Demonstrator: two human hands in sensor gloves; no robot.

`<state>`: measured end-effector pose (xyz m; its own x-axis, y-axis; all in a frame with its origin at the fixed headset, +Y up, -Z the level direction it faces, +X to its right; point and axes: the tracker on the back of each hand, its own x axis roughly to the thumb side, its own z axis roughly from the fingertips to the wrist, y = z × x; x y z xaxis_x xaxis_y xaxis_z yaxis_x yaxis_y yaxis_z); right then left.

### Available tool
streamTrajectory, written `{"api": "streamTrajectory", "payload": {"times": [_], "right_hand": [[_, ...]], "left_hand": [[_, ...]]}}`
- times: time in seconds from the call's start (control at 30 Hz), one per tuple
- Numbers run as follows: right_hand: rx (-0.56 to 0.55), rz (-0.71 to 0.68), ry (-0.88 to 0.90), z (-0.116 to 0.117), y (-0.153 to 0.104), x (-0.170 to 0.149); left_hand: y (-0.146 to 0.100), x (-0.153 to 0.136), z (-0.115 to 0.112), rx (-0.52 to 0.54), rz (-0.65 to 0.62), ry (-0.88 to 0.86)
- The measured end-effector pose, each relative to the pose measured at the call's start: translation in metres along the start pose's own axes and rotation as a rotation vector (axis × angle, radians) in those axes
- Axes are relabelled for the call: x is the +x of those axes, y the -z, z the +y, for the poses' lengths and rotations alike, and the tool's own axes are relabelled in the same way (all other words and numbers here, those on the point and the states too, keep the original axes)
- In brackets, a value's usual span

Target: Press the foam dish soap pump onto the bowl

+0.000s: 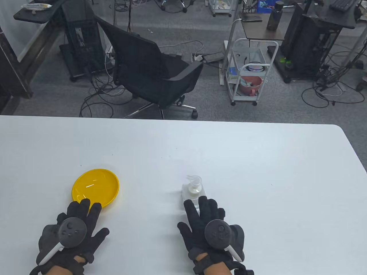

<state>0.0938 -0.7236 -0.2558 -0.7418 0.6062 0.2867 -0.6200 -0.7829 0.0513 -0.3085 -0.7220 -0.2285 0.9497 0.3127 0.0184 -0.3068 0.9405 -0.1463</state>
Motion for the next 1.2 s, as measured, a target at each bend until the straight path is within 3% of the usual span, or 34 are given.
{"api": "streamTrajectory", "payload": {"times": [0.63, 0.83, 0.9, 1.0, 1.2], "right_hand": [[0.007, 0.017, 0.025, -0.002, -0.002, -0.002], [-0.056, -0.004, 0.030, -0.005, -0.003, 0.002], [-0.143, -0.027, -0.003, -0.009, -0.004, 0.010], [-0.189, -0.024, -0.145, -0.026, 0.005, 0.031], [-0.136, 0.189, -0.151, -0.058, 0.041, 0.051]], "left_hand": [[0.001, 0.002, -0.003, -0.031, 0.004, 0.002], [0.002, 0.000, -0.002, -0.039, 0.016, -0.018], [0.002, -0.001, -0.001, -0.034, 0.017, -0.034], [0.002, -0.002, -0.001, -0.034, 0.014, -0.044], [0.002, -0.002, 0.000, -0.042, 0.014, -0.066]]}}
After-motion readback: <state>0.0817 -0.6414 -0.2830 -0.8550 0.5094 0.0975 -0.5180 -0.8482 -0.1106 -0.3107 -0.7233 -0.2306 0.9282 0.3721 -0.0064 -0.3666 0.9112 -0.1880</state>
